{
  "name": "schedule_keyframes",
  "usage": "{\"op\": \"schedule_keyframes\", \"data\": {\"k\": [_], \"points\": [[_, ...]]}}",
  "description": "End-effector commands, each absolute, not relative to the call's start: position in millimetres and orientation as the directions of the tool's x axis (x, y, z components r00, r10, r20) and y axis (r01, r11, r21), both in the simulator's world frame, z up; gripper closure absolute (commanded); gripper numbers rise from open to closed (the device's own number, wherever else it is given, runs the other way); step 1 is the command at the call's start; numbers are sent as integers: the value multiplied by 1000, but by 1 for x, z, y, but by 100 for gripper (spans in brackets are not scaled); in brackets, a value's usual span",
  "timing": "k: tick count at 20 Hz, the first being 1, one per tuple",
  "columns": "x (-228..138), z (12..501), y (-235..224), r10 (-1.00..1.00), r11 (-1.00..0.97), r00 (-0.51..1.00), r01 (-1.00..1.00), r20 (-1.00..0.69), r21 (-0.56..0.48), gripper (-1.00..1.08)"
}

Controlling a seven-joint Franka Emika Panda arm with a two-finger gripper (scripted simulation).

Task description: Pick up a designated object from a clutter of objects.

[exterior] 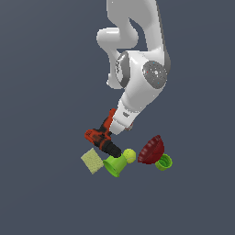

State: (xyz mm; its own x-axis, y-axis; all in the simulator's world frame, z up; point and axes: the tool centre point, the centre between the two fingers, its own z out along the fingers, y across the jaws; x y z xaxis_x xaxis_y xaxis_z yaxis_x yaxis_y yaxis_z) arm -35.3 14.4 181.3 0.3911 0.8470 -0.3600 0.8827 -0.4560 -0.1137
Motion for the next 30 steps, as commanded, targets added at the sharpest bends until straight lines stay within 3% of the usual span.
{"op": "schedule_keyframes", "data": {"k": [1, 15, 30], "points": [[-27, 208, 26, 848, -456, 393, 883, -356, -109, 108], [9, 327, 83, 847, -456, 393, 883, -357, -109, 108], [38, 410, 122, 845, -458, 395, 882, -360, -106, 108]]}}
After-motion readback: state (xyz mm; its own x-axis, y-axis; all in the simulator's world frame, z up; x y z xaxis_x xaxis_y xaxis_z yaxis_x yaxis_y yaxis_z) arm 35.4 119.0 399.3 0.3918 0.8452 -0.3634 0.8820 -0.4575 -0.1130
